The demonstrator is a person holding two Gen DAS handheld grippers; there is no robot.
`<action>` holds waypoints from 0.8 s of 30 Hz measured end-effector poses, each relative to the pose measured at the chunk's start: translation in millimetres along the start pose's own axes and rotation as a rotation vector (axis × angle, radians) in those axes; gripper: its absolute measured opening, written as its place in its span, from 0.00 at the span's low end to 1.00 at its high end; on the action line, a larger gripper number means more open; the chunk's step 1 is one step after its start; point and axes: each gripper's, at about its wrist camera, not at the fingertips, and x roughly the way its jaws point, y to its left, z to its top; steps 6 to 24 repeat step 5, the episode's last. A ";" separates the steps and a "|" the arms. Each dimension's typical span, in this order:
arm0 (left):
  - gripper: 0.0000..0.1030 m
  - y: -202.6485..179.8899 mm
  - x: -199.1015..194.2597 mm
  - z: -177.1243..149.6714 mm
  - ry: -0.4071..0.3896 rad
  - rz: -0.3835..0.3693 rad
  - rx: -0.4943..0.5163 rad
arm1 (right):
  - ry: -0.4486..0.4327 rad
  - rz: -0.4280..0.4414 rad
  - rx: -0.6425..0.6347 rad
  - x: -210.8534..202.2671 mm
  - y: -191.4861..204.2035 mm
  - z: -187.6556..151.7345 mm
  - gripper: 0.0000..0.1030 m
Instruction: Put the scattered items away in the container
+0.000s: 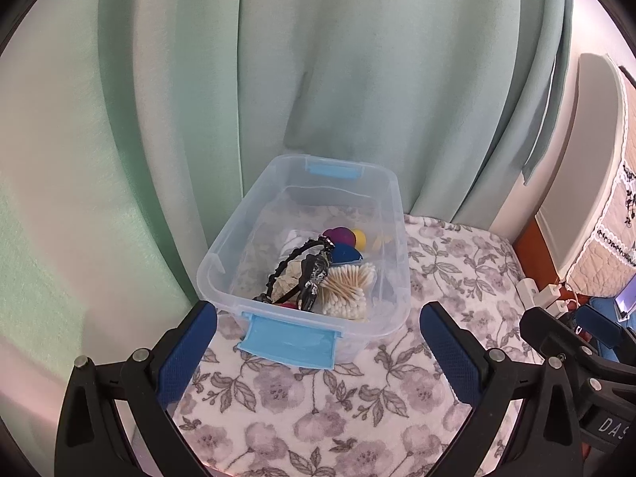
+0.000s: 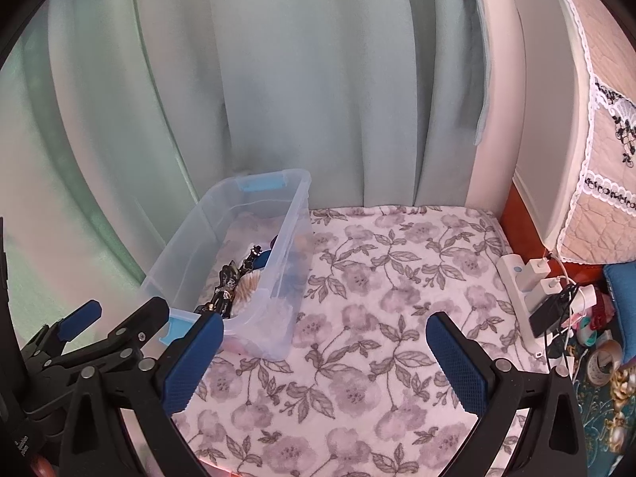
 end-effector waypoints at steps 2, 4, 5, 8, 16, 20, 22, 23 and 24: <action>0.99 1.1 -0.6 0.2 -0.004 0.007 -0.002 | -0.001 -0.002 -0.006 -0.3 2.2 0.7 1.00; 0.99 2.1 -1.6 0.9 -0.012 0.013 -0.002 | -0.002 -0.003 -0.009 -1.0 4.1 1.9 1.00; 0.99 2.6 -1.5 1.5 -0.013 0.009 -0.002 | -0.002 -0.002 -0.009 -1.1 4.7 2.7 1.00; 0.99 2.6 -1.5 1.5 -0.013 0.009 -0.002 | -0.002 -0.002 -0.009 -1.1 4.7 2.7 1.00; 0.99 2.6 -1.5 1.5 -0.013 0.009 -0.002 | -0.002 -0.002 -0.009 -1.1 4.7 2.7 1.00; 0.99 2.6 -1.5 1.5 -0.013 0.009 -0.002 | -0.002 -0.002 -0.009 -1.1 4.7 2.7 1.00; 0.99 2.6 -1.5 1.5 -0.013 0.009 -0.002 | -0.002 -0.002 -0.009 -1.1 4.7 2.7 1.00; 0.99 2.6 -1.5 1.5 -0.013 0.009 -0.002 | -0.002 -0.002 -0.009 -1.1 4.7 2.7 1.00; 0.99 2.6 -1.5 1.5 -0.013 0.009 -0.002 | -0.002 -0.002 -0.009 -1.1 4.7 2.7 1.00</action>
